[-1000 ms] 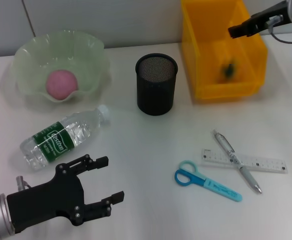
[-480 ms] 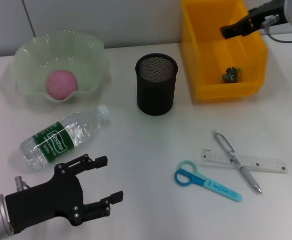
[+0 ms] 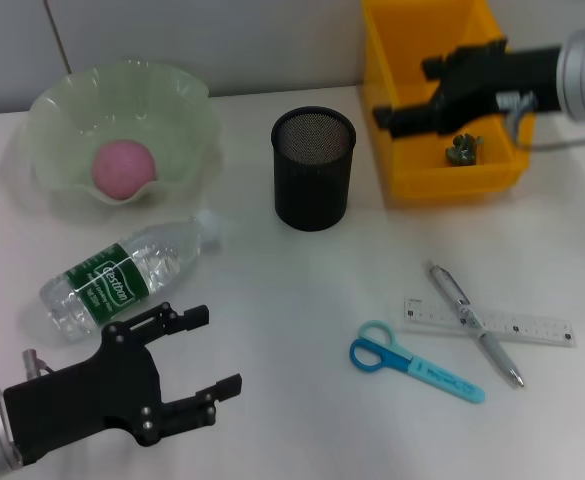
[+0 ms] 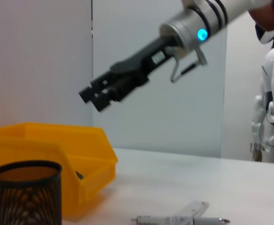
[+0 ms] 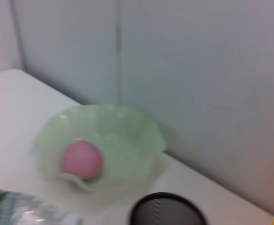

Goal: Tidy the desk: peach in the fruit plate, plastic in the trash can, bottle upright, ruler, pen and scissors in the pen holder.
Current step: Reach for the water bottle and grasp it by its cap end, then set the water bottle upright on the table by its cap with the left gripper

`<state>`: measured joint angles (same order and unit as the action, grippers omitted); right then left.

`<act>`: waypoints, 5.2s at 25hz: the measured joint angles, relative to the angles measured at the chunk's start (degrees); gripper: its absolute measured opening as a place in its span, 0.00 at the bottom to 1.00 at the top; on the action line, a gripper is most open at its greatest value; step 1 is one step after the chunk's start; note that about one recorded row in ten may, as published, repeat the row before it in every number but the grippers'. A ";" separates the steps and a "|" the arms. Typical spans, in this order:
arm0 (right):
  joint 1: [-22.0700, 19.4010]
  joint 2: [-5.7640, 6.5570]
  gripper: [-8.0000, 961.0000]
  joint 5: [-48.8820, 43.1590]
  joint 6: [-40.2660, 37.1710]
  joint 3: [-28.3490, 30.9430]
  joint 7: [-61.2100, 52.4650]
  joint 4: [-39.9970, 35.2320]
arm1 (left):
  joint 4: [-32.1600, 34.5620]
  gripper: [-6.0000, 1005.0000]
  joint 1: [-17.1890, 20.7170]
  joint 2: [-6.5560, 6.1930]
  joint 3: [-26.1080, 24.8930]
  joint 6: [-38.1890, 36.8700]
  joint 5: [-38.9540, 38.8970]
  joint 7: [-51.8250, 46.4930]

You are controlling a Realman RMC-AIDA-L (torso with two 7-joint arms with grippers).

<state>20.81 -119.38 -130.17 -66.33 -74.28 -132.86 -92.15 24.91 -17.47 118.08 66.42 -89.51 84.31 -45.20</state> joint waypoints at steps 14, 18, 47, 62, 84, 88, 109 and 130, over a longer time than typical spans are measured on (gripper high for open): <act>-10.29 0.12 0.88 27.21 -2.66 -0.34 29.47 13.50 | 14.54 0.80 3.74 0.19 -6.72 6.03 0.88 -11.66; -10.58 0.12 0.88 29.70 -3.39 -0.21 32.65 17.95 | 25.45 0.80 5.13 0.30 -5.99 11.45 8.15 -22.19; -11.19 0.37 0.88 42.32 -18.19 12.28 68.12 46.82 | 42.42 0.80 -9.56 0.39 8.99 20.88 40.28 -55.64; -6.43 1.34 0.88 39.07 -21.01 19.22 71.56 57.80 | 39.39 0.80 -15.74 0.66 10.54 20.90 49.39 -65.37; -4.92 1.17 0.88 36.39 -20.81 19.23 69.47 58.05 | 33.60 0.80 -22.40 0.75 11.94 22.80 58.19 -74.09; -4.90 1.17 0.88 35.39 -20.82 19.55 69.26 58.05 | 34.39 0.80 -22.23 0.74 12.70 22.30 59.96 -75.47; -4.30 1.26 0.88 35.18 -20.87 19.36 68.71 58.05 | 31.59 0.80 -24.46 0.83 14.69 21.50 62.82 -76.52; -4.12 1.17 0.88 35.16 -20.77 19.69 68.63 58.04 | 30.90 0.79 -24.56 0.88 16.37 22.57 62.79 -75.74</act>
<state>16.70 -118.21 -95.01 -87.09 -54.58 -64.23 -34.10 55.81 -42.03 118.96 82.79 -66.95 147.11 -120.94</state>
